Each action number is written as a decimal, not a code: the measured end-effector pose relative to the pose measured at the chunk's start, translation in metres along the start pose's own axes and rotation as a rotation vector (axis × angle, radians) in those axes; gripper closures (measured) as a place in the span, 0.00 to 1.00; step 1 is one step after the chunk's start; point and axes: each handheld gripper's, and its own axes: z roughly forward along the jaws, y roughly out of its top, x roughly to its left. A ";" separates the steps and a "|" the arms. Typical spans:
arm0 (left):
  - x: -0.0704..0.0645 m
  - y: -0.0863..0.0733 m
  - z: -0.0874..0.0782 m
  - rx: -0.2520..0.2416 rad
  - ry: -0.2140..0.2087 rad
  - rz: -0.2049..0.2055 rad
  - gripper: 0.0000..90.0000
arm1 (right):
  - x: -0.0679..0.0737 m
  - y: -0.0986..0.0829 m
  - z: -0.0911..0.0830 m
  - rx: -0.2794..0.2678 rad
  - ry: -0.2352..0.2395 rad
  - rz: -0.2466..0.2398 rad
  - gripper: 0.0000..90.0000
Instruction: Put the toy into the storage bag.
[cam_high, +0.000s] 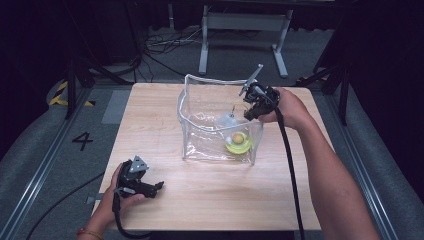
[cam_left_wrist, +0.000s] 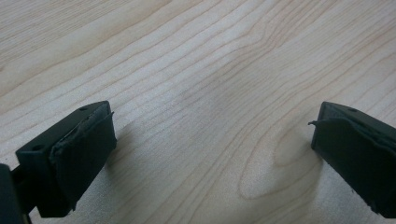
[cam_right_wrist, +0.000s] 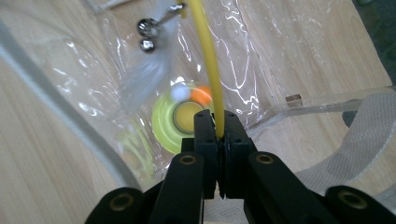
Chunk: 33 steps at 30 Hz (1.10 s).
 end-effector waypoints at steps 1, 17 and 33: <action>0.000 0.000 0.000 0.000 -0.001 -0.002 0.00 | 0.000 -0.001 0.001 -0.005 -0.001 0.003 0.97; 0.000 0.000 0.000 0.000 0.001 0.000 0.00 | 0.007 -0.009 -0.016 -0.128 -0.056 0.028 0.82; 0.000 0.000 0.000 -0.001 0.003 0.001 0.00 | 0.014 -0.031 -0.047 -0.257 -0.173 0.082 0.43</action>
